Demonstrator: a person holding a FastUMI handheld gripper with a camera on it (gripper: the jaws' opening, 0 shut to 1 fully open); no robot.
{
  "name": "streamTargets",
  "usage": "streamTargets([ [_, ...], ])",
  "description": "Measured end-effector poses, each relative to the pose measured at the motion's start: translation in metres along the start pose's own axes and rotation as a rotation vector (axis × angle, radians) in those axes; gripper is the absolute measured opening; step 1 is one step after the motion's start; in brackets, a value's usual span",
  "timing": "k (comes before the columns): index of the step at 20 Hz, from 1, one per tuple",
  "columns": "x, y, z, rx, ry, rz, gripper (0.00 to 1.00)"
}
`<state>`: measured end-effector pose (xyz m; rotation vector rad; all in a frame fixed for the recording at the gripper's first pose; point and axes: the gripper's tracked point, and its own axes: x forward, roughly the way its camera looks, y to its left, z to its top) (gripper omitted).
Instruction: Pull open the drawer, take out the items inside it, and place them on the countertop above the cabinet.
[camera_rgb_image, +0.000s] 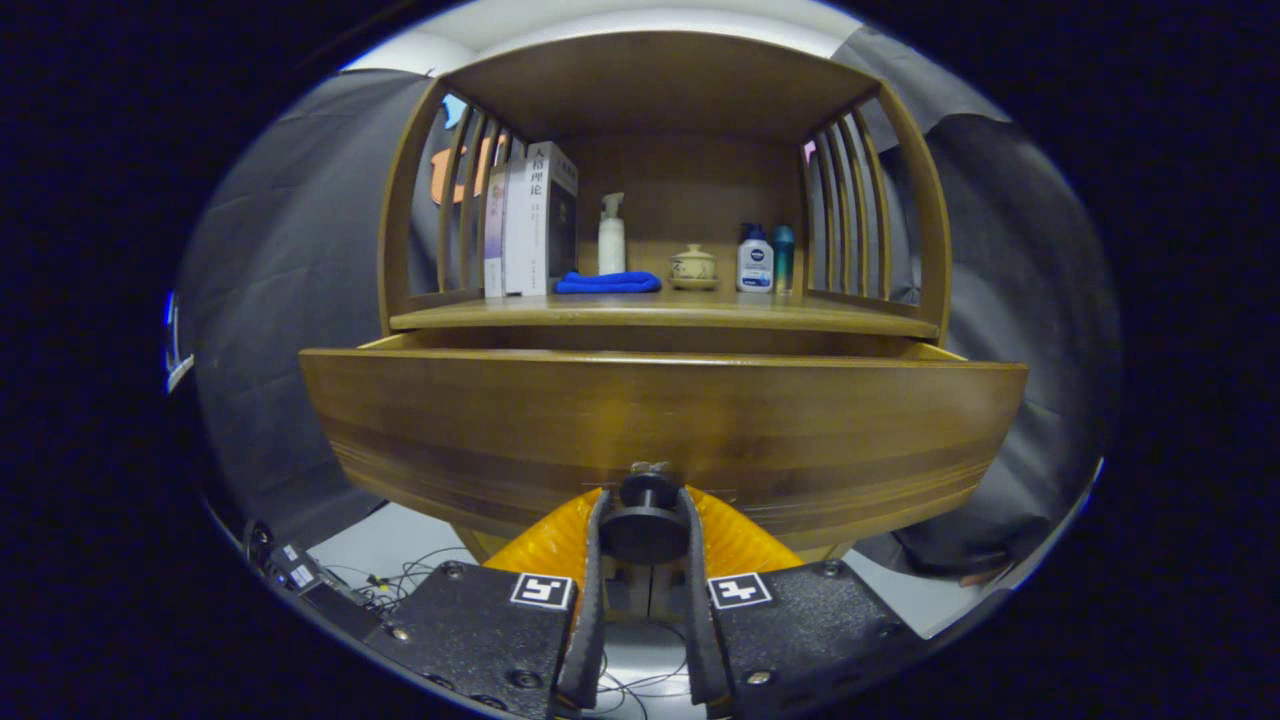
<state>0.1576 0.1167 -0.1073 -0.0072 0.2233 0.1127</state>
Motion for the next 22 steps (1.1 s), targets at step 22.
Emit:
streamTargets([
  [22,-0.065,0.003,-0.033,0.025,0.040,0.026,0.36],
])
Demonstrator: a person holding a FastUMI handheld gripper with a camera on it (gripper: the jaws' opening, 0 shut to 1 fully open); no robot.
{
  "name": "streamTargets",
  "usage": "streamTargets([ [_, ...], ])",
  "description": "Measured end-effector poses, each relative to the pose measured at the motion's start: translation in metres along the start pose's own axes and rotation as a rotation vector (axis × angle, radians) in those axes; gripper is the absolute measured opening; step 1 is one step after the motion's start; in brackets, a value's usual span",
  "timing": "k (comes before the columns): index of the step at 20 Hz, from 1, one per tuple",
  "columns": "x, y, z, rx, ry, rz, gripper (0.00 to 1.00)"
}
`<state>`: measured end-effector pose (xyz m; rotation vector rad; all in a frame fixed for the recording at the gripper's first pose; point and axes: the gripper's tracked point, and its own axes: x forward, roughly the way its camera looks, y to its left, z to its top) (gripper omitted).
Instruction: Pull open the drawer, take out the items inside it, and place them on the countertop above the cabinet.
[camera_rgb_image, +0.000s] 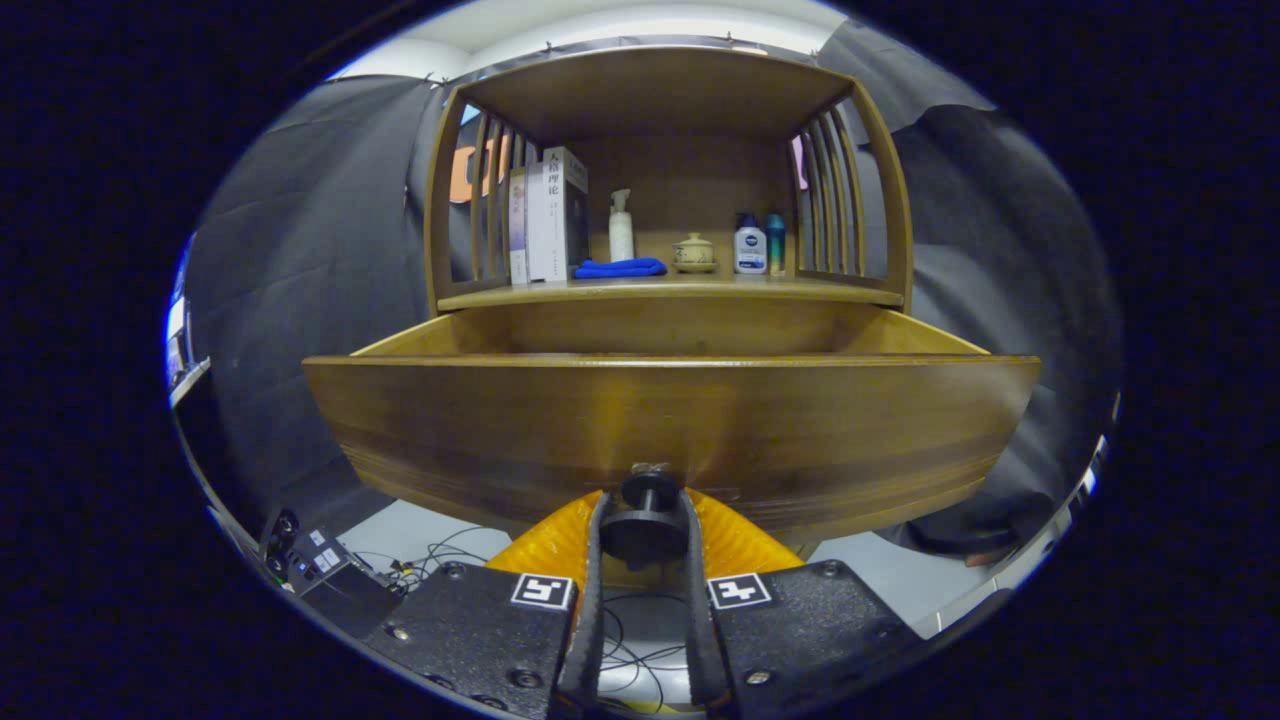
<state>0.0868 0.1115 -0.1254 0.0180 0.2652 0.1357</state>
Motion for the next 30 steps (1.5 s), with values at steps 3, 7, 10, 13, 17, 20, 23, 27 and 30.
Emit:
streamTargets([
  [3,-0.004,-0.001,-0.003,0.001,0.004,-0.001,0.36],
  [7,-0.003,-0.001,-0.005,-0.046,-0.006,-0.012,0.36],
  [10,-0.004,-0.002,-0.005,-0.047,-0.018,0.005,0.39],
  [13,-0.005,-0.004,-0.005,-0.041,-0.015,0.019,0.51],
  [17,-0.021,-0.026,0.011,-0.041,-0.052,-0.025,0.81],
  [20,-0.037,-0.028,0.024,-0.031,-0.061,-0.009,1.00],
  [23,-0.055,-0.043,0.059,-0.035,-0.130,-0.026,1.00],
  [27,-0.070,-0.061,0.114,0.011,-0.190,-0.029,1.00],
  [30,-0.064,-0.070,0.168,0.055,-0.231,-0.026,1.00],
])
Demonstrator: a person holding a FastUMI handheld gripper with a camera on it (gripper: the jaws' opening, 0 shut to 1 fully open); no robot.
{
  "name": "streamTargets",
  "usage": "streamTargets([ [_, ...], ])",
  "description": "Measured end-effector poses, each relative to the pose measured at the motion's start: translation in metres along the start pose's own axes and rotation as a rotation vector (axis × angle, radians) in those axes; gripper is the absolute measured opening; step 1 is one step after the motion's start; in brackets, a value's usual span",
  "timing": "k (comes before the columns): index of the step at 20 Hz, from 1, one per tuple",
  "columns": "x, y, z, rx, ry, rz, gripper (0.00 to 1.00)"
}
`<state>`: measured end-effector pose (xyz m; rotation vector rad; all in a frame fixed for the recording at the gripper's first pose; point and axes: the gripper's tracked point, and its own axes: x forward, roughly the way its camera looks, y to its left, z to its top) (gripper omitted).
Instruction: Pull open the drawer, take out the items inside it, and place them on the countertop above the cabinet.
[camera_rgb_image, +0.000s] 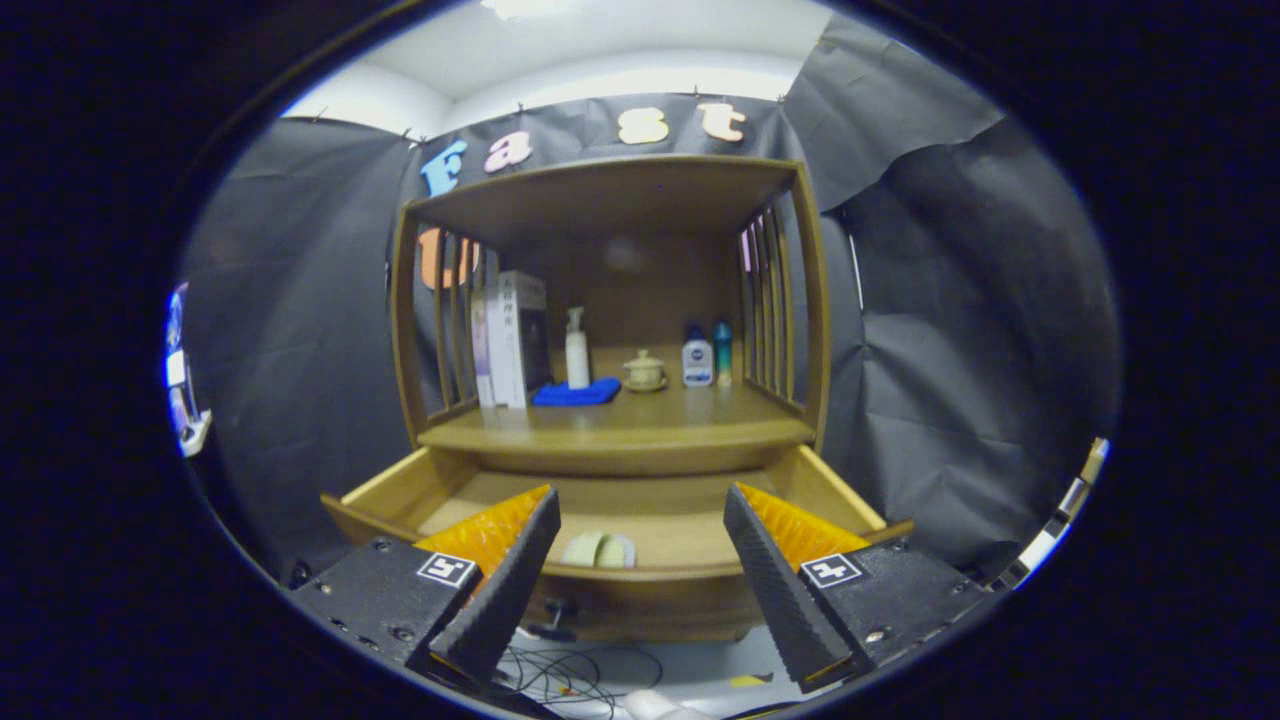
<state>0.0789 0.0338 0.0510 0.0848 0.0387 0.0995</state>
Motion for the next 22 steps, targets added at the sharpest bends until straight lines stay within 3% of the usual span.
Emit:
streamTargets([
  [4,0.037,0.005,0.039,-0.003,0.053,0.005,1.00],
  [9,0.094,0.038,0.035,-0.052,0.251,0.067,1.00],
  [13,0.135,0.056,-0.011,-0.080,0.497,0.101,0.98],
  [17,0.145,0.067,-0.065,-0.050,0.762,0.107,0.90],
  [22,0.141,0.058,-0.116,-0.031,0.947,0.063,0.79],
])
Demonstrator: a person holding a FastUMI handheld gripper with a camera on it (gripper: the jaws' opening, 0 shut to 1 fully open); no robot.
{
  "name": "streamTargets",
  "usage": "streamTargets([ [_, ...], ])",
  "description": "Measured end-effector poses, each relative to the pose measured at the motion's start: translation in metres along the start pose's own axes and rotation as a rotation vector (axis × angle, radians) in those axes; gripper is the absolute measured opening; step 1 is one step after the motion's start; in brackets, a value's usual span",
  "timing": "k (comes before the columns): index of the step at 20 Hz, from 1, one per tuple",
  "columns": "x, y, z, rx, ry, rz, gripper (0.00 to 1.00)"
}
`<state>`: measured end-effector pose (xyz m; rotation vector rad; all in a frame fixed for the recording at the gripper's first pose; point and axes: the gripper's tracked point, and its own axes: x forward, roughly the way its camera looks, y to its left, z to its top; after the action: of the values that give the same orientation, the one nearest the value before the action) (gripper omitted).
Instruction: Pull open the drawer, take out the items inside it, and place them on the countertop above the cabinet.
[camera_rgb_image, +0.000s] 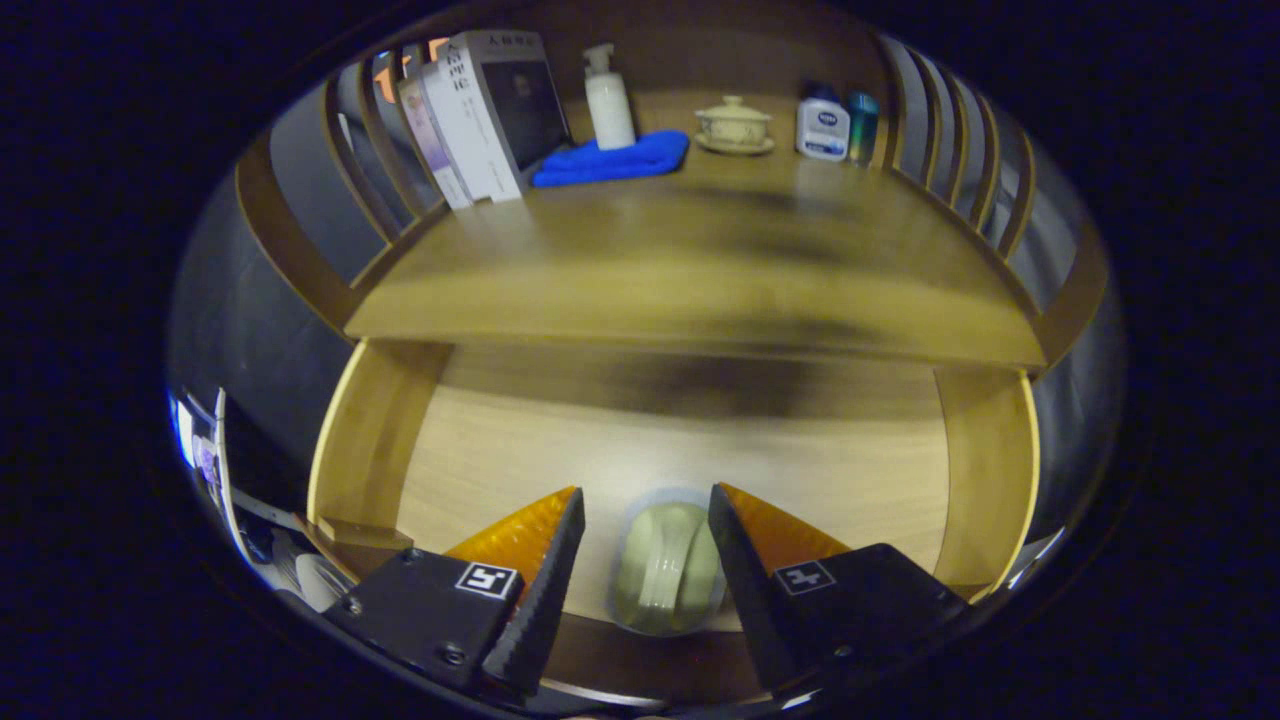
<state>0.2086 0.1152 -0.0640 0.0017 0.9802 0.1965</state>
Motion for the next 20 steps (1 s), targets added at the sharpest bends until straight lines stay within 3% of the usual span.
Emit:
streamTargets([
  [4,0.012,-0.011,-0.018,0.001,0.064,-0.053,0.70],
  [7,0.015,-0.017,-0.028,-0.006,0.103,-0.096,0.54],
  [8,0.016,-0.017,-0.030,0.000,0.118,-0.095,0.43],
  [14,0.016,-0.018,-0.027,-0.031,0.093,-0.098,0.21],
  [20,-0.011,-0.021,-0.007,-0.021,0.022,-0.084,0.18],
])
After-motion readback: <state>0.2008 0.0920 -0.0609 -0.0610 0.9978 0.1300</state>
